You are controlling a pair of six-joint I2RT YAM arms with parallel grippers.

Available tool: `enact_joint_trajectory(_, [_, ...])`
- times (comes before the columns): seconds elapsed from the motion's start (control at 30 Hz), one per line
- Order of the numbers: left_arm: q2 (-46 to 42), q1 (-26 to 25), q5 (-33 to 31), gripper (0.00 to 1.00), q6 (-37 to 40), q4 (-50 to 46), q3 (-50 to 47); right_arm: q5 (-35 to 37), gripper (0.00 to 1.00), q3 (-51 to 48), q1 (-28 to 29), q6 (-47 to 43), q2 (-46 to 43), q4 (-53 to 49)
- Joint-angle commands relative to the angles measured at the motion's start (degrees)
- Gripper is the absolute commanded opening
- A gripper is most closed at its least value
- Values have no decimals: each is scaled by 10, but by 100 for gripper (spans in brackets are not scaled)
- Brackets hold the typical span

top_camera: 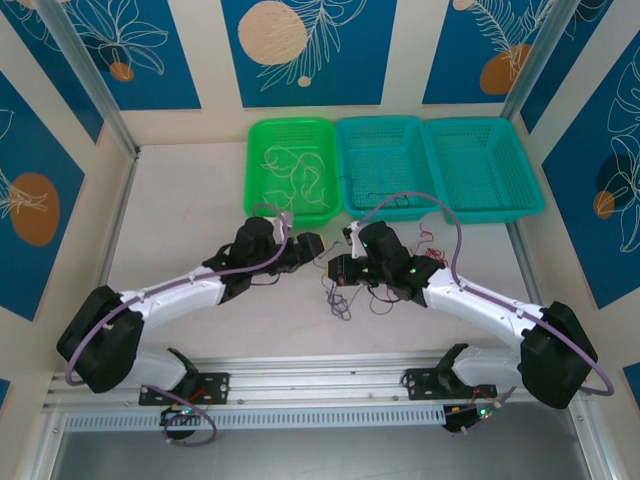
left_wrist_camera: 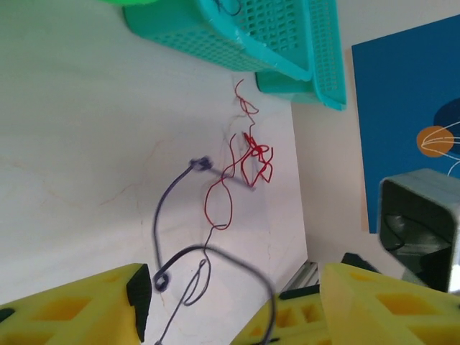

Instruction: Untangle the cables

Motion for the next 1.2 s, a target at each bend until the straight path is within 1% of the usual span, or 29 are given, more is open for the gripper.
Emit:
enact_joint_trajectory(0.0, [22,-4,42,56,-23,31,-10,15,0,12,1,17,4,11])
enact_joint_trajectory(0.03, [31,-4,56,48,-25,35,-10,17,0,11,1,20,5,15])
enact_joint_trajectory(0.07, [38,-4,63,42,-29,42,-12,20,0,12,1,21,7,15])
enact_joint_trajectory(0.13, [46,-5,71,25,-42,65,-22,21,0,12,1,22,11,17])
enact_joint_trajectory(0.17, [47,-5,70,17,-42,71,-25,21,0,13,0,24,13,17])
enact_joint_trajectory(0.2, [44,-5,67,7,-39,72,-26,22,0,11,-1,28,13,18])
enact_joint_trajectory(0.23, [39,-4,61,0,-32,68,-26,24,0,9,-3,32,13,17])
enact_joint_trajectory(0.3, [12,5,36,0,-13,31,-27,55,0,6,-11,43,4,-5])
enact_joint_trajectory(0.37, [-32,25,-7,0,14,-38,-30,106,0,1,-37,67,-17,-56])
enact_joint_trajectory(0.4, [-58,40,-27,0,30,-72,-34,120,0,-8,-61,85,-31,-79])
enact_joint_trajectory(0.47, [-109,74,-46,0,50,-117,-49,104,0,-38,-130,110,-65,-98])
enact_joint_trajectory(0.53, [-151,119,-32,0,60,-145,-65,72,0,-77,-196,115,-107,-97])
enact_joint_trajectory(0.63, [-202,171,-6,0,72,-183,-84,62,0,-95,-249,106,-144,-124])
enact_joint_trajectory(0.73, [-237,194,5,0,82,-197,-99,53,0,-96,-290,99,-169,-147])
enact_joint_trajectory(0.8, [-246,194,19,0,82,-180,-109,26,0,-98,-299,88,-183,-127])
enact_joint_trajectory(0.83, [-243,194,30,0,82,-170,-112,-24,0,-100,-294,67,-184,-93])
enact_joint_trajectory(0.87, [-240,194,43,0,82,-160,-113,-63,5,-102,-282,51,-183,-57])
enact_joint_trajectory(0.9, [-235,194,54,0,83,-153,-113,-95,12,-102,-255,35,-178,-19])
enact_joint_trajectory(0.93, [-232,194,63,0,84,-148,-111,-104,22,-99,-217,12,-170,17])
enact_joint_trajectory(0.97, [-229,194,67,0,86,-147,-109,-90,33,-89,-174,-13,-158,32])
enact_joint_trajectory(1.0, [-230,194,69,0,90,-150,-106,-59,46,-74,-123,-42,-138,33])
enact_joint_trajectory(1.03, [-230,194,67,0,94,-157,-102,-31,55,-58,-82,-70,-116,32])
enact_joint_trajectory(1.07, [-233,194,64,0,99,-165,-97,-4,59,-39,-46,-86,-84,31])
enact_joint_trajectory(1.1, [-236,194,62,0,104,-173,-94,5,60,-20,-22,-86,-47,37])
enact_joint_trajectory(1.17, [-244,193,56,0,110,-186,-89,-11,60,11,5,-69,30,65])
